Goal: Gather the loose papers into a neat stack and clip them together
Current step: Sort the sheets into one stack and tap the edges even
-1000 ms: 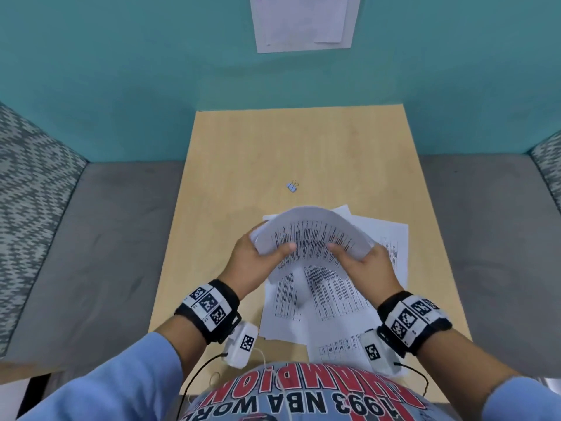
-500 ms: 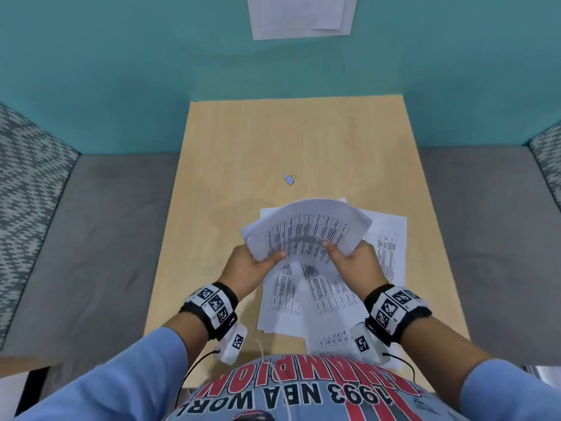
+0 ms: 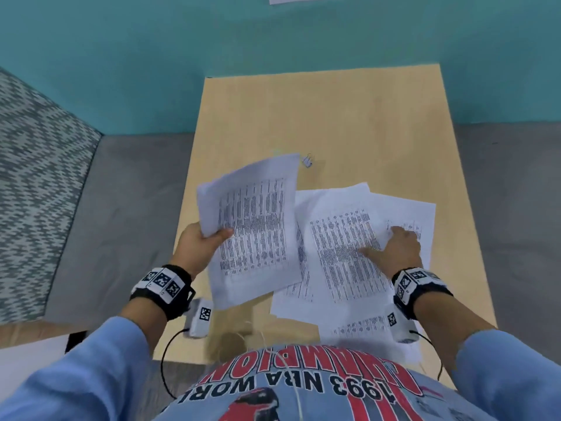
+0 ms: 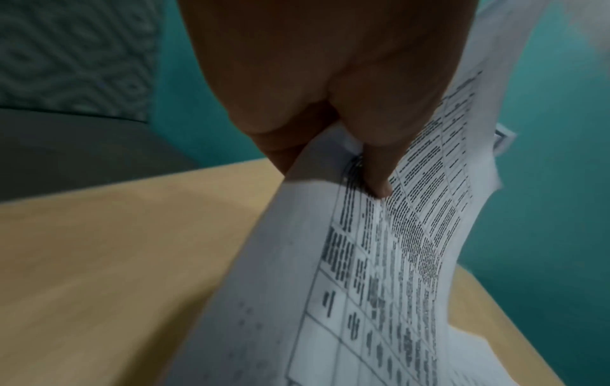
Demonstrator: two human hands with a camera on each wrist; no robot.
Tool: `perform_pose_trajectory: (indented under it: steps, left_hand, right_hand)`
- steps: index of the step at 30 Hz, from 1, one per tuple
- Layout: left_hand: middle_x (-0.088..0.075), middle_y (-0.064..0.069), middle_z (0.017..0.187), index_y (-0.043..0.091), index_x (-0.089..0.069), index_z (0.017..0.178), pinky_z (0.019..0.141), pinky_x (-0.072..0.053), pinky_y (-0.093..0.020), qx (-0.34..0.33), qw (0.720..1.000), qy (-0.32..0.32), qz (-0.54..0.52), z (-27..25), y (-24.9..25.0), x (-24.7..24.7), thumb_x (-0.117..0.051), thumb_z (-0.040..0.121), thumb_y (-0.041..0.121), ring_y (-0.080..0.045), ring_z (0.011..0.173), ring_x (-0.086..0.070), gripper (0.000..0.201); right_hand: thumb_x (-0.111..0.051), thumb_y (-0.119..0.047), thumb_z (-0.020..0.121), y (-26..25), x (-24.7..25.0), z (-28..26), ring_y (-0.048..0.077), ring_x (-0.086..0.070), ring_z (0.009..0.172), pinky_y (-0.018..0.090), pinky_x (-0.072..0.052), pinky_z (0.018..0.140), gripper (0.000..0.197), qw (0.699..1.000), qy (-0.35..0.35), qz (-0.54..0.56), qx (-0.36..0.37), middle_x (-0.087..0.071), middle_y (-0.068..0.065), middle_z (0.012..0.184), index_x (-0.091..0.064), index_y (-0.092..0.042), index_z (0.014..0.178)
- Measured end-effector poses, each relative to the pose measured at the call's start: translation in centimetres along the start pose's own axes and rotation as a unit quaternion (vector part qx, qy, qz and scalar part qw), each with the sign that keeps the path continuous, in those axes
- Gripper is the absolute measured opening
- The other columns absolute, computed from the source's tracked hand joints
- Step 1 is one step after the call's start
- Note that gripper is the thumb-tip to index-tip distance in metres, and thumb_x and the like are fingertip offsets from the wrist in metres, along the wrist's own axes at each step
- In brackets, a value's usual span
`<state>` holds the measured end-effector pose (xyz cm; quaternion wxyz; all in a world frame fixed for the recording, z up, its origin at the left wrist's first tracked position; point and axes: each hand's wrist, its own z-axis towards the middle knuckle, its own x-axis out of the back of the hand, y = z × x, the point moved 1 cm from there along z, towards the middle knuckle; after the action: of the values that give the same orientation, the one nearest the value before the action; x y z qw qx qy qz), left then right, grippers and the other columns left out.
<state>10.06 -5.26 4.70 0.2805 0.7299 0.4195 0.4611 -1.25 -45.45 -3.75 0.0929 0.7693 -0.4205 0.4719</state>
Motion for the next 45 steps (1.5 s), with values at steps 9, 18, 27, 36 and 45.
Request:
perform_pose_trajectory:
  steps: [9, 18, 27, 36, 45]
  left_hand:
    - [-0.081, -0.009, 0.104, 0.008, -0.078, 0.108, 0.085, -0.063, -0.045, 0.057, 0.996, 0.061, -0.038, -0.3, -3.2, 3.9, -0.083, 0.090, 0.020, -0.027, 0.095, -0.078, 0.022]
    - [-0.079, -0.005, 0.104, 0.005, -0.077, 0.114, 0.089, -0.060, -0.042, 0.053, 0.996, 0.055, -0.046, -0.2, -4.1, 3.3, -0.081, 0.091, 0.017, -0.025, 0.096, -0.076, 0.026]
    - [-0.079, 0.010, 0.091, 0.019, -0.079, 0.096, 0.079, -0.058, -0.031, 0.047, 0.998, 0.038, -0.020, -1.5, -4.4, 3.5, -0.083, 0.090, 0.019, -0.015, 0.087, -0.075, 0.008]
    - [-0.077, 0.016, 0.089, 0.025, -0.077, 0.099, 0.070, -0.054, -0.024, 0.017, 0.999, 0.037, -0.020, -1.6, -4.7, 4.7, -0.081, 0.091, 0.020, -0.005, 0.086, -0.072, 0.010]
    - [-0.082, -0.002, 0.109, 0.018, -0.080, 0.112, 0.093, -0.061, -0.048, 0.031, 0.997, 0.047, -0.049, -1.9, -5.4, 5.9, -0.083, 0.091, 0.023, -0.026, 0.102, -0.077, 0.022]
  right_hand:
    - [-0.095, -0.030, 0.073, -0.8, -0.7, 1.5, 0.040, -0.063, 0.114, 0.044, -0.054, 0.089, 0.084, 0.992, -0.021, 0.115, -0.052, -0.060, 0.021, 0.125, -0.046, 0.003, 0.132]
    - [-0.091, -0.050, 0.070, 4.1, -0.9, -1.7, 0.043, -0.058, 0.116, 0.051, -0.052, 0.100, 0.091, 0.997, 0.032, 0.047, -0.042, -0.054, 0.027, 0.132, -0.055, 0.002, 0.135]
    - [-0.100, -0.030, 0.063, 1.0, -1.4, -1.3, 0.044, -0.062, 0.119, 0.047, -0.058, 0.088, 0.110, 0.984, 0.001, 0.138, -0.115, -0.055, 0.029, 0.135, -0.034, 0.007, 0.143]
    - [-0.086, -0.030, 0.084, 4.5, -0.4, -2.3, 0.026, -0.063, 0.063, 0.028, -0.049, 0.056, 0.035, 0.982, -0.014, 0.172, -0.076, -0.071, 0.018, 0.079, -0.067, 0.000, 0.087]
    - [-0.084, -0.017, 0.086, 4.7, 0.4, -2.9, 0.043, -0.069, 0.100, 0.047, -0.054, 0.088, 0.042, 0.955, -0.038, 0.293, -0.006, -0.071, 0.026, 0.110, -0.064, -0.006, 0.121]
